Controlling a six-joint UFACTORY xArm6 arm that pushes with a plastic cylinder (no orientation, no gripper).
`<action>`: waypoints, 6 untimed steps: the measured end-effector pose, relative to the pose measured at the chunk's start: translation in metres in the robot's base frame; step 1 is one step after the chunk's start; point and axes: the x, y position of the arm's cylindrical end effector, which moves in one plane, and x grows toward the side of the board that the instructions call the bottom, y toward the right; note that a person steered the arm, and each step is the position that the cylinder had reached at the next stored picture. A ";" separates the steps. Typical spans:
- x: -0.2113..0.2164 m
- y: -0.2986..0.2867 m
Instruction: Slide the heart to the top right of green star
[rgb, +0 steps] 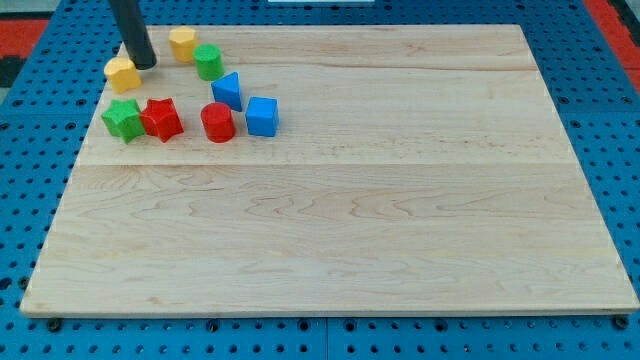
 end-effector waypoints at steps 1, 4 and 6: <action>0.000 -0.018; -0.017 -0.058; 0.036 -0.058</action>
